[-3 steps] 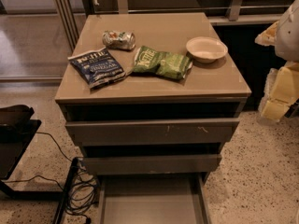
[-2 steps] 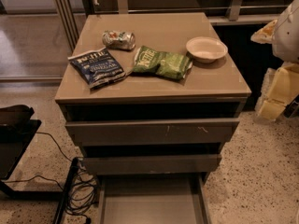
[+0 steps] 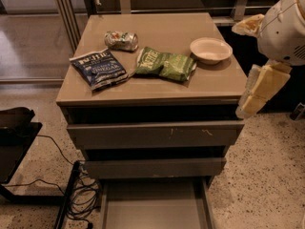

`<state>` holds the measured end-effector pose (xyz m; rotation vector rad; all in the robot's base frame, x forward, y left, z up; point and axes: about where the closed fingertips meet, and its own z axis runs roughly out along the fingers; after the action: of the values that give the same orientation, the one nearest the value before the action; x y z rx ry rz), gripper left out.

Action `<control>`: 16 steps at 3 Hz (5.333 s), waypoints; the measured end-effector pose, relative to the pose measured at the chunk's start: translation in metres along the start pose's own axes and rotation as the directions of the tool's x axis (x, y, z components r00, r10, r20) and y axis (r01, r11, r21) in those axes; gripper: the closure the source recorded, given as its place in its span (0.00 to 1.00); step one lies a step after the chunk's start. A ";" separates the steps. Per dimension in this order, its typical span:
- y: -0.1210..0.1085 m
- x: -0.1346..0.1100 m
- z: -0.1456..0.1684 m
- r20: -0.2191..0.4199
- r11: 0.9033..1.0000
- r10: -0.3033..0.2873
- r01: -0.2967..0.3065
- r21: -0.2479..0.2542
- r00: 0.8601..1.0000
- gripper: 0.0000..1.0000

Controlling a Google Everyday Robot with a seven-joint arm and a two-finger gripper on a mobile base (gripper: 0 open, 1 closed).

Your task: Place green jalapeno chip bag into bottom drawer

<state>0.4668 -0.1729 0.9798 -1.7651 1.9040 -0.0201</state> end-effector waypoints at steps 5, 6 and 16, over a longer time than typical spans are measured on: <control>-0.087 -0.034 0.073 0.091 0.999 -0.021 0.017 0.041 0.996 0.00; -0.103 -0.036 0.103 0.081 1.000 0.004 -0.005 0.012 0.997 0.00; -0.149 -0.047 0.251 0.081 0.984 0.034 -0.020 -0.175 0.996 0.65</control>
Offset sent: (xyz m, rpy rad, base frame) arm 0.0269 0.0114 0.0037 0.0465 -0.0311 0.0315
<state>0.7020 -0.0647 0.8369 -1.8213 1.9180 0.2335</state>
